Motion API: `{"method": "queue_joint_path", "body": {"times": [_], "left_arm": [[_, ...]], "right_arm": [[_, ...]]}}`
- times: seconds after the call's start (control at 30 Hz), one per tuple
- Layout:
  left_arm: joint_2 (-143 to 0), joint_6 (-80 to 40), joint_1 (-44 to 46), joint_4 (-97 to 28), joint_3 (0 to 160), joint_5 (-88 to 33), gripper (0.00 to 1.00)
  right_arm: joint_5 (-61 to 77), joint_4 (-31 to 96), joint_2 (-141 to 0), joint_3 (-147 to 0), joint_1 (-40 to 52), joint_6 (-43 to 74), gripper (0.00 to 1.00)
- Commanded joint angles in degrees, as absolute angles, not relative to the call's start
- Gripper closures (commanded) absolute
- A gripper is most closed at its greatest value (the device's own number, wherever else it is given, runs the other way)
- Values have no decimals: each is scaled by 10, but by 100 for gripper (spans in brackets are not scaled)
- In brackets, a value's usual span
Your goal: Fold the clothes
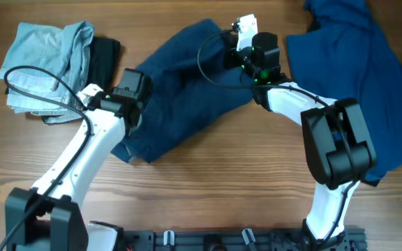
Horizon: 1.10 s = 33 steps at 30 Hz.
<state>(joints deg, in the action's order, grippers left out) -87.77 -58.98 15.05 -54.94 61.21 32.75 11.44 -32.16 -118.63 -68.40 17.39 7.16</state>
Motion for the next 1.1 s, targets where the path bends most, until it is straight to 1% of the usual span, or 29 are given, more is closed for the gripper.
{"method": "queue_joint_path", "body": {"times": [0.0,0.03,0.07,0.1,0.13,0.2,0.27,0.37,0.43,0.53,0.57,0.7,0.93,1.07], "left_arm": [[-891,-587,105,-524,609,357,92],[-891,-586,95,-515,609,357,81],[-891,-586,87,-510,609,357,59],[-891,-575,76,-505,609,357,36],[-891,-545,65,-501,610,357,0],[-891,-496,46,-502,610,356,0],[-888,-492,39,-521,610,354,0],[-883,-436,40,-525,611,295,0],[-879,-401,40,-523,613,237,0],[-851,-361,47,-518,625,185,0],[-826,-333,60,-508,632,169,0],[-765,-289,110,-473,634,163,0],[-753,-286,187,-455,634,163,0],[-753,-227,233,-424,634,163,0]], "right_arm": [[87,-343,-1206,-691,176,62,96],[87,-349,-1207,-691,176,62,96],[88,-357,-1207,-691,176,62,85],[88,-368,-1207,-691,176,62,23],[88,-381,-1206,-691,176,69,1],[88,-380,-1195,-691,175,81,0],[90,-348,-1171,-691,174,80,0],[88,-255,-1114,-691,161,70,0],[90,-163,-1060,-692,146,40,0],[90,-58,-1003,-704,140,-6,0],[90,20,-990,-734,140,-16,0],[98,165,-990,-808,140,-15,0],[103,286,-990,-835,138,-29,0],[103,357,-990,-854,136,-30,0]]}}
